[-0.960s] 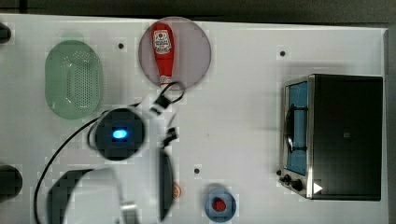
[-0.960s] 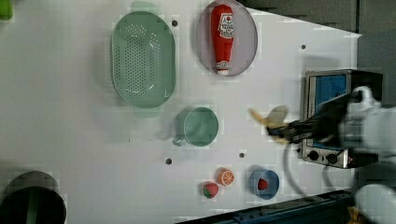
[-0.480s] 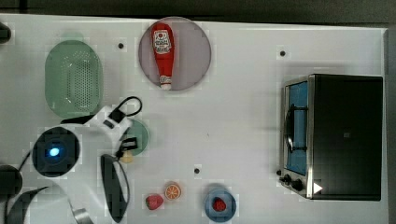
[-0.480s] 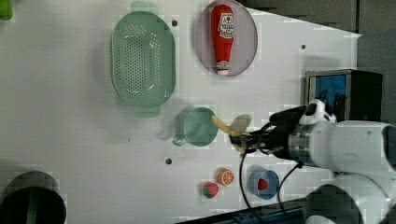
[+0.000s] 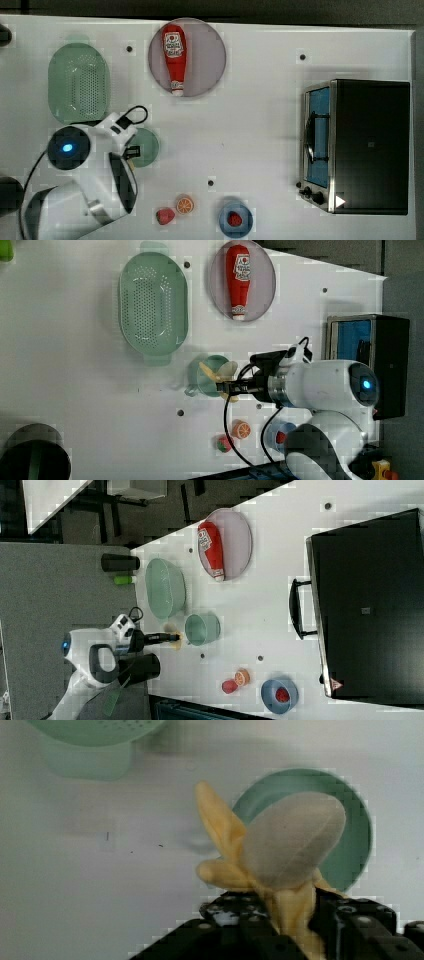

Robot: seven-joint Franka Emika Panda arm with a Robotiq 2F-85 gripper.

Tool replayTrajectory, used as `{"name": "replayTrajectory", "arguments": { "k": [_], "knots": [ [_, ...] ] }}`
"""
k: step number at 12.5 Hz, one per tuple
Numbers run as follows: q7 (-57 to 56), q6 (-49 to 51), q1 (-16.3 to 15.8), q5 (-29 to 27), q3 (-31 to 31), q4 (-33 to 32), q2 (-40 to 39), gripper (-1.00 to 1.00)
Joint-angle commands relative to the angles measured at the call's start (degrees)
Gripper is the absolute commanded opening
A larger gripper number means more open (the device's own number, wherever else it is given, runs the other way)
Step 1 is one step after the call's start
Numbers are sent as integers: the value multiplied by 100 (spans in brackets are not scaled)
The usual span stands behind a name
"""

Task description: Pick Banana and place it in mug.

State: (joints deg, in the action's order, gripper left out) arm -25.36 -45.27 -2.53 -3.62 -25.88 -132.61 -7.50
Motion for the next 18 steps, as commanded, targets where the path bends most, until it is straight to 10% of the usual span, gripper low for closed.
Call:
{"name": "replayTrajectory", "arguments": {
  "k": [1,5,11,18],
  "knots": [
    [203,-540,102,246,151,-22,-147,11],
    [373,-602,104,269,209,-110,-141,100],
    [373,-324,192,235,682,185,806,100],
    [372,2175,281,270,2242,868,2357,100]
  ]
}}
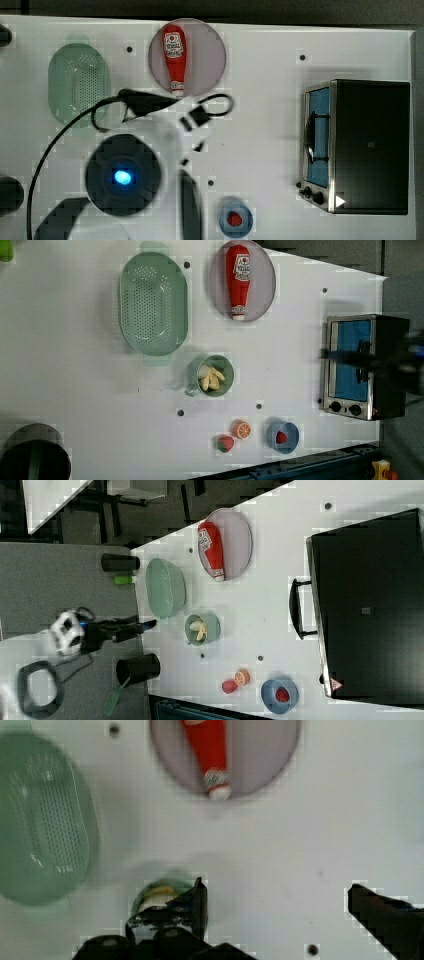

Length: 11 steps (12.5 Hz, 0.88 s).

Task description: Pick Banana and place it in mug.

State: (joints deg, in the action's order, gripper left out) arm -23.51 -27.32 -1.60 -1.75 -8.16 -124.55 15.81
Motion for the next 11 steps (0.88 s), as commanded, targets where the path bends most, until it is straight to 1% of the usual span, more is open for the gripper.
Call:
{"name": "replayTrajectory", "arguments": {
  "k": [1,4,6,7,8,11],
  "knots": [
    [189,424,199,133,706,195,87,100],
    [368,1011,229,145,1182,637,108,100],
    [1313,1322,244,191,1360,917,83,100],
    [1743,1641,244,198,1378,1032,79,100],
    [1909,1832,239,214,1360,1096,68,100],
    [1968,1961,239,335,1323,1231,55,100]
  ]
}}
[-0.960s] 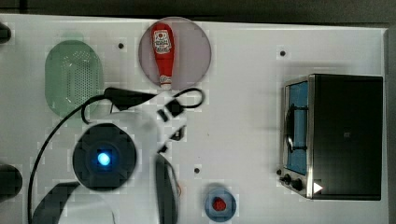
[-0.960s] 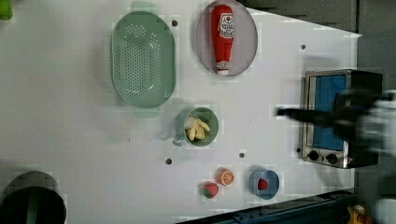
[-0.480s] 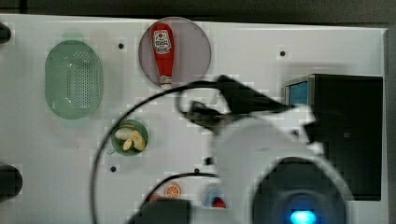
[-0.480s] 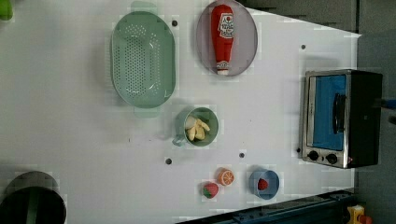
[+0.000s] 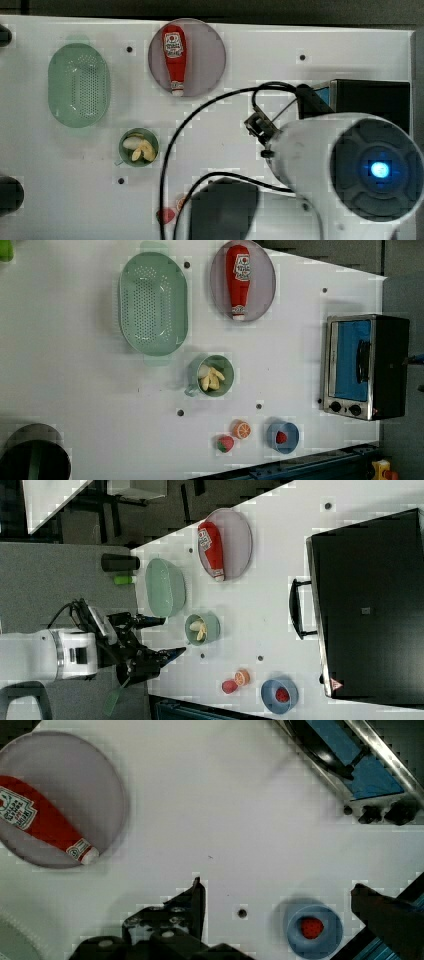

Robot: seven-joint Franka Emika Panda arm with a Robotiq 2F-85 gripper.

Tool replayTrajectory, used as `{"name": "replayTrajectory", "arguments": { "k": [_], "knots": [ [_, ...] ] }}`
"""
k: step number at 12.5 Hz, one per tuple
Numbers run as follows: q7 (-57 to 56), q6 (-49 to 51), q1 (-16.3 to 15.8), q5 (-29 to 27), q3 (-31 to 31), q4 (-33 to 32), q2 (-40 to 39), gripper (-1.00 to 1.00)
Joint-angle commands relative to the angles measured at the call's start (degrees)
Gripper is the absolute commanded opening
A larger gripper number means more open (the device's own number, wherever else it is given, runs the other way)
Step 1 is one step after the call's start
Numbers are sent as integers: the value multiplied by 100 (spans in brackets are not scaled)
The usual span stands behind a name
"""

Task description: Pick Banana and place it in mug.

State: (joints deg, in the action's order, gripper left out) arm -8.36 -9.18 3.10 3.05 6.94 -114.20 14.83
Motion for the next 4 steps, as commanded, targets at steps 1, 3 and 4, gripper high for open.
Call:
{"name": "replayTrajectory", "arguments": {
  "k": [1,3,4],
  "knots": [
    [453,206,-231,-142,-187,198,153,100],
    [452,283,-232,-142,-194,192,152,100],
    [448,393,-241,-143,-206,190,151,100]
  ]
}}
